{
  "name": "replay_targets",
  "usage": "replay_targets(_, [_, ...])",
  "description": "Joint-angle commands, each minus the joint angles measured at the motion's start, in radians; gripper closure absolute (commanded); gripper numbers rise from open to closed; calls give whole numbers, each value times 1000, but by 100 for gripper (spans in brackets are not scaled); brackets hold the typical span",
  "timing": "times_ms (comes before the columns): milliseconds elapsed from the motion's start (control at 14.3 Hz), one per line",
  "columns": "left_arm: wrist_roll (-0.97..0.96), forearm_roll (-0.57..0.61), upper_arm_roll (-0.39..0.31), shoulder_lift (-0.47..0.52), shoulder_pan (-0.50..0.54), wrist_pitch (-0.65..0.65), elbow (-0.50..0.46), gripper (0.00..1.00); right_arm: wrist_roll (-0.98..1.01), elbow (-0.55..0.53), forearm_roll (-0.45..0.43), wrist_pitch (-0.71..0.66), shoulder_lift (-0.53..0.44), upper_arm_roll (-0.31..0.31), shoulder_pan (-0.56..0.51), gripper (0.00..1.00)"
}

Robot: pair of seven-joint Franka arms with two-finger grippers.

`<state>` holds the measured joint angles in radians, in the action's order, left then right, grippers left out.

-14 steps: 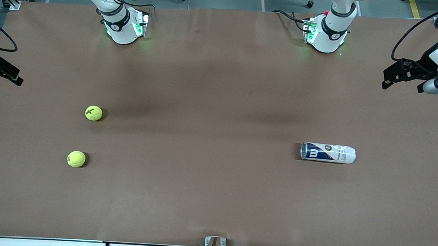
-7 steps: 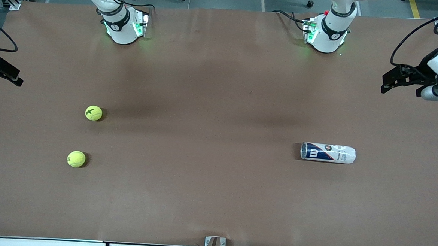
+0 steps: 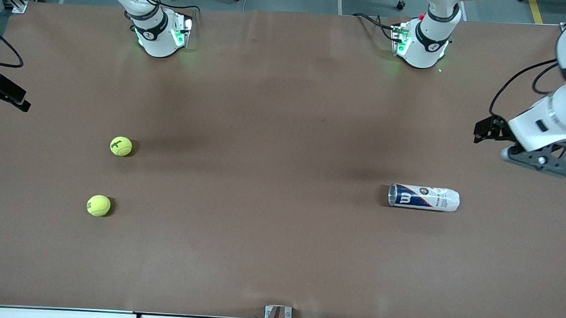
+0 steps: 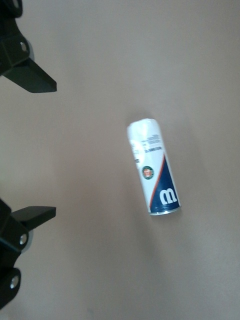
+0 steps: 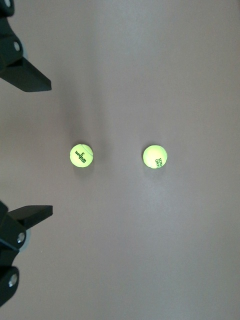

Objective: Insert tennis ball vertically with right arm
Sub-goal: 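Reach the left gripper down toward the white-and-blue Wilson can, then grasp the Wilson can with the left gripper and lift it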

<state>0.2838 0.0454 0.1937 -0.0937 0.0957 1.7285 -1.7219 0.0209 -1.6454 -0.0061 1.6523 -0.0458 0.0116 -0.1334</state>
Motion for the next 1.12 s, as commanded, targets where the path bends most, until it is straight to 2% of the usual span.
replay_targets(0, [138, 16, 3, -1, 4, 140, -132, 0, -2, -30, -6, 11, -28, 14, -17, 0])
replay_targets(210, [244, 24, 3, -87, -1, 210, -154, 0, -2, -31, -6, 7, -28, 14, -18, 0])
replay_targets(559, [541, 90, 1, -242, 7, 377, -157, 0, -2, -31, -5, 14, -23, 13, -22, 0])
replay_targets(698, [621, 164, 3, -285, 1, 421, -151, 0, -2, -31, -5, 14, -22, 13, -23, 0])
replay_targets(908, [624, 319, 3, -320, -54, 433, -148, 0, -2, -31, -5, 12, -22, 10, -29, 0])
replay_targets(1048, [615, 382, 3, -346, -62, 453, -146, 0, -2, -31, -5, 14, -23, 10, -26, 0])
